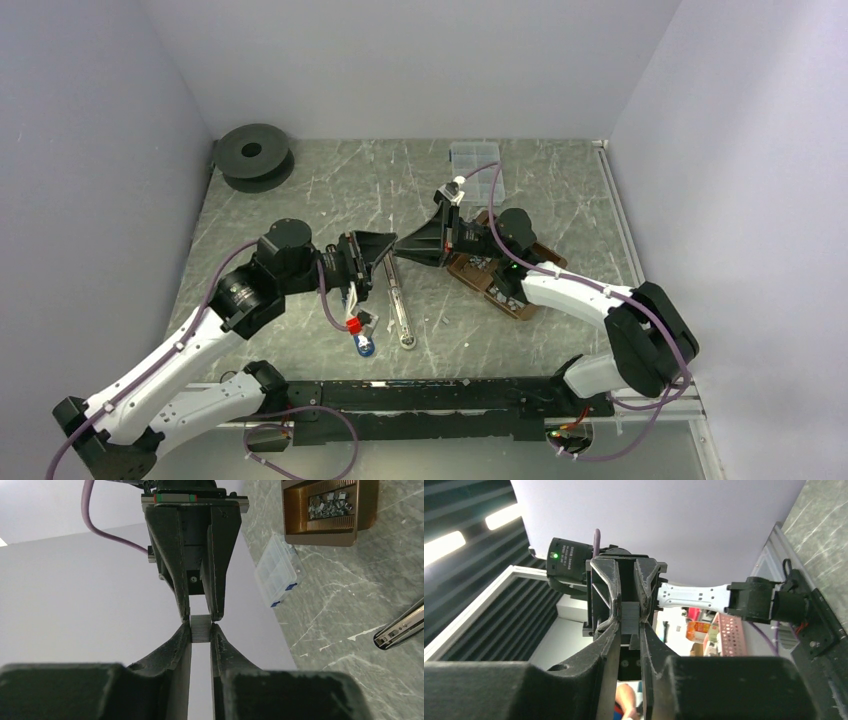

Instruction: Load the staples into the stapler

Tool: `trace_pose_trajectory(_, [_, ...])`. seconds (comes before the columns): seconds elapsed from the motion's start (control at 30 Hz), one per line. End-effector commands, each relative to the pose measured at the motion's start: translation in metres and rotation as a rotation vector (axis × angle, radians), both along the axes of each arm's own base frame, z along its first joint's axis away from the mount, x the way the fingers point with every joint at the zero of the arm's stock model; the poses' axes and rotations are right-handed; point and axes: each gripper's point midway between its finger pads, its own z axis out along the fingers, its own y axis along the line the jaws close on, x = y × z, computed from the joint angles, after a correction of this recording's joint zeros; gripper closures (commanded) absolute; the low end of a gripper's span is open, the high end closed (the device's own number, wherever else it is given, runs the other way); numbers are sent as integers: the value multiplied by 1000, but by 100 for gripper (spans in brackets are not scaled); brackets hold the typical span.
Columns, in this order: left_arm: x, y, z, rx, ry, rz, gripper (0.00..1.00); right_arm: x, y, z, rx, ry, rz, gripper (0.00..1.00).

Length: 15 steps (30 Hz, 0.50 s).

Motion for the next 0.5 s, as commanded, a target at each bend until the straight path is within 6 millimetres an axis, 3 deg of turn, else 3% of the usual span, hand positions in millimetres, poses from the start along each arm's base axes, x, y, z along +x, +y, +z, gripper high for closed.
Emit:
trace_pose_trajectory(0.0, [-11,-5,15,-23,20,-33,94,-1,-2,13,48,-62,-18,65])
trace_pose_trajectory(0.13, [-19,-7,-6,38,68,-71,96,2,-14,13,9,-116,-55,33])
trace_pose_trajectory(0.27, [-20,-11,-38,137,128,-94,99,20,-43,7,-112,-190,-161,27])
trace_pose_trajectory(0.47, [-3,-21,-103,375,285,-86,99,42,-92,-8,-401,-289,-369,24])
